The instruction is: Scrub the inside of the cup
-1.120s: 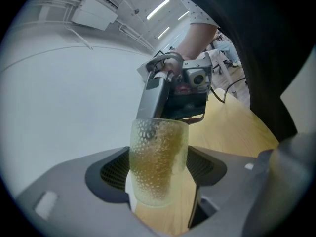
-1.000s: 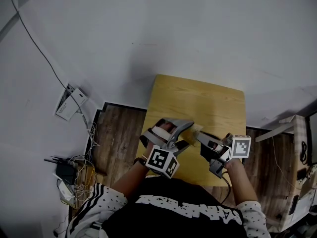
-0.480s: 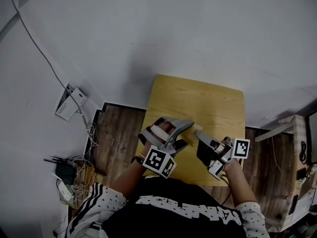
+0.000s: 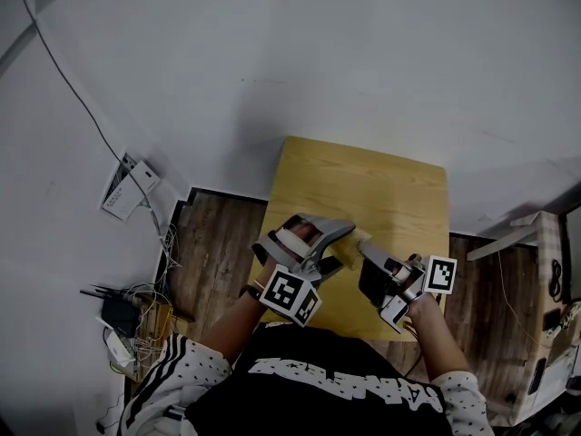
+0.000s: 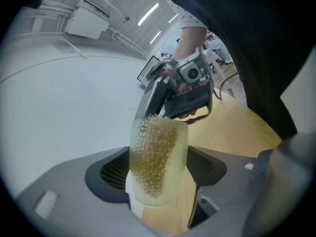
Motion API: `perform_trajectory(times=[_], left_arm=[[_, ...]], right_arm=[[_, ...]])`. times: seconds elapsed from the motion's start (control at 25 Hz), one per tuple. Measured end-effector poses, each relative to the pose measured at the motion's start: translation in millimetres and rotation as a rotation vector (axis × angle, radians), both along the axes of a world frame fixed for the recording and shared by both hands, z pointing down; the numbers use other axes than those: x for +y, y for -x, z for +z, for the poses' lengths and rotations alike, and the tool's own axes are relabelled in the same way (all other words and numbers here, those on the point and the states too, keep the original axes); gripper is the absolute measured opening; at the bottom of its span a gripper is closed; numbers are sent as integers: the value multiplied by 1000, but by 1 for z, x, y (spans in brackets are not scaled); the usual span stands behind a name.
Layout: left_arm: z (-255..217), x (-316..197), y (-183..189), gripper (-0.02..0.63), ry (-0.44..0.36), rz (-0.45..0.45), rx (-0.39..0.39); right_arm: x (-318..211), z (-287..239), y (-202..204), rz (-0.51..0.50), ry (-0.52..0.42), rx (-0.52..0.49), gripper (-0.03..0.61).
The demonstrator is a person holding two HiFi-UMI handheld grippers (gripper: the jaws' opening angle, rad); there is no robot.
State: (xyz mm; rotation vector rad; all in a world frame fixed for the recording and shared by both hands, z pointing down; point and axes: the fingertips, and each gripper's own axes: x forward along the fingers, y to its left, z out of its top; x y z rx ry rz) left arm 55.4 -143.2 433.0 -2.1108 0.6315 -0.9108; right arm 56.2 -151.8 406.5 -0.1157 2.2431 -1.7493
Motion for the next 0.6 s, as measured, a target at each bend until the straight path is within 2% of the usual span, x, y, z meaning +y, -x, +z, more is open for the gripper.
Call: perform_trajectory(times=[0.16,0.6], left_arm=[[2,2,0,354,31,18,-4],[9,2,1,354,43,50,-68]], right_arm=[[4,-1,2,-27,-58,46,35],[14,0,16,-99,-193,188,34]])
